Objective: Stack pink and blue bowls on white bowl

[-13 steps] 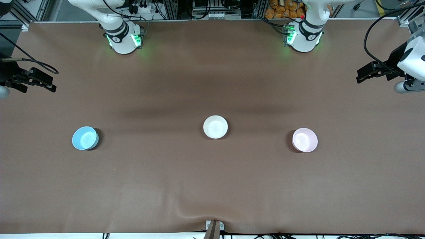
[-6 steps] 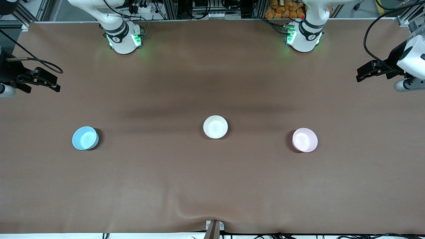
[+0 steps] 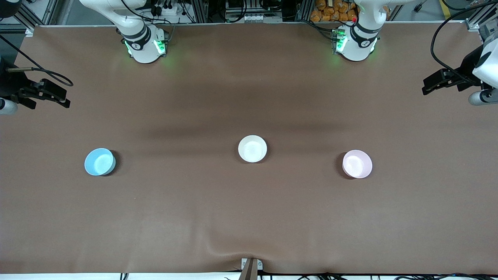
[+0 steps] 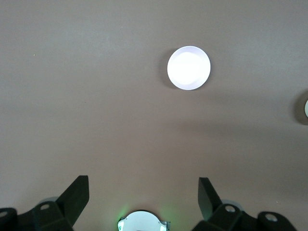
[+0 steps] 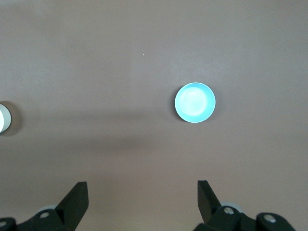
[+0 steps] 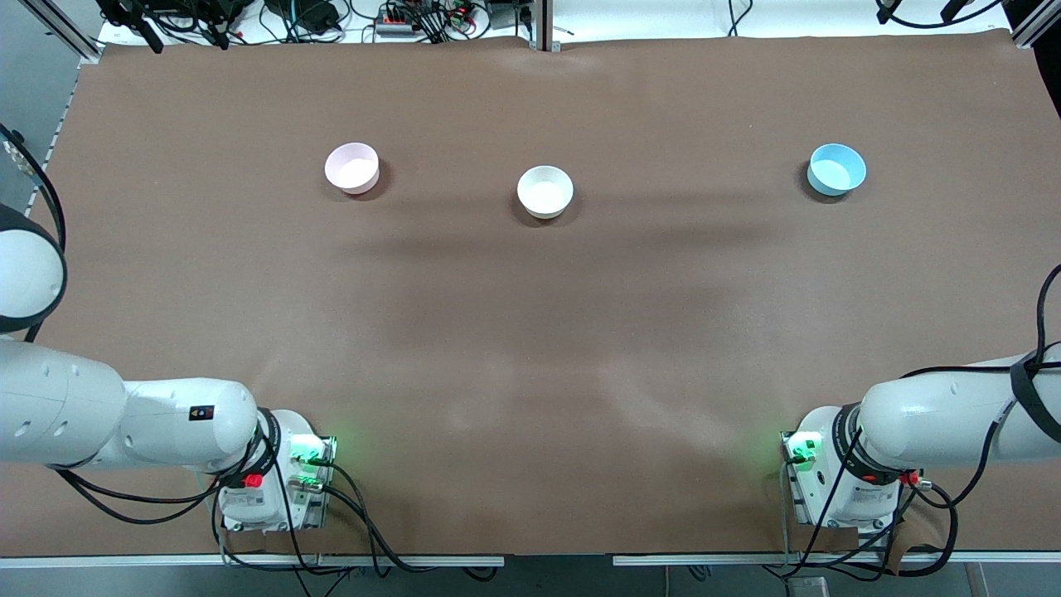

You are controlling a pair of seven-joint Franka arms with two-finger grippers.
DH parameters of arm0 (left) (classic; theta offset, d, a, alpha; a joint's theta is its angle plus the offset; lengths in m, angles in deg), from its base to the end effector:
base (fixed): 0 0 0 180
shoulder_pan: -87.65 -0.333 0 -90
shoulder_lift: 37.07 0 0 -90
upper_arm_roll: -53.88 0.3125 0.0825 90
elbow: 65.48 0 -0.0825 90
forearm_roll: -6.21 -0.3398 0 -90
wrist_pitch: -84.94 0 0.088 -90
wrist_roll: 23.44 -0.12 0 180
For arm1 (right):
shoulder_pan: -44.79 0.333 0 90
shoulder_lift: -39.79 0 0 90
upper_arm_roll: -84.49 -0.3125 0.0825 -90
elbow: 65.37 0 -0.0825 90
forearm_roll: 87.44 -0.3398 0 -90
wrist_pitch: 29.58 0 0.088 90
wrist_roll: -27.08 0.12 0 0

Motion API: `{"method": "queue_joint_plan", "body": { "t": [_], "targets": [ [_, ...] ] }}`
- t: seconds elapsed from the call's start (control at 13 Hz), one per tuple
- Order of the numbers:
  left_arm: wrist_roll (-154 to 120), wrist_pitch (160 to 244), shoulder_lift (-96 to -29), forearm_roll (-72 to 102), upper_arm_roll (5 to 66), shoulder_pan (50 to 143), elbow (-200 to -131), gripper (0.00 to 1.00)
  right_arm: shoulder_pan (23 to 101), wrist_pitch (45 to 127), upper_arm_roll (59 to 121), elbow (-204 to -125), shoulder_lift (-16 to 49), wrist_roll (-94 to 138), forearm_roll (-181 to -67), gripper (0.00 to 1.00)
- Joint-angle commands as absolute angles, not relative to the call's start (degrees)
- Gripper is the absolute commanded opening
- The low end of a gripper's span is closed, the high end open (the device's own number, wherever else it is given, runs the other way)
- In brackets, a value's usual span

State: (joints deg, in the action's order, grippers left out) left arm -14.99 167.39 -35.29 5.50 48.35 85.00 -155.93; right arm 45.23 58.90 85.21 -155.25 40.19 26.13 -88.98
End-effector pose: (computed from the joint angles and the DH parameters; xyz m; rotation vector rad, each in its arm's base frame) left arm 0.4845 -0.0236 0.6094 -3.1074 -0.1530 0.1661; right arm 0.5053 0.0008 0.6102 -3.1143 -0.0190 0.0267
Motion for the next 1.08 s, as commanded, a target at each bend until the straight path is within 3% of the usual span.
{"method": "queue_joint_plan", "body": {
  "t": [0.0, 1.0],
  "targets": [
    [-16.2, 168.1, -33.7, 5.8, 48.2, 84.0, -157.3, 1.0, 45.6, 58.6, 85.5, -155.1, 40.3, 26.9, -89.5, 1.0],
    [-17.8, 169.5, -34.3, 6.1, 48.2, 82.9, -157.3, 1.0, 45.6, 58.5, 85.5, -155.1, 40.3, 26.9, -89.5, 1.0]
  ]
}}
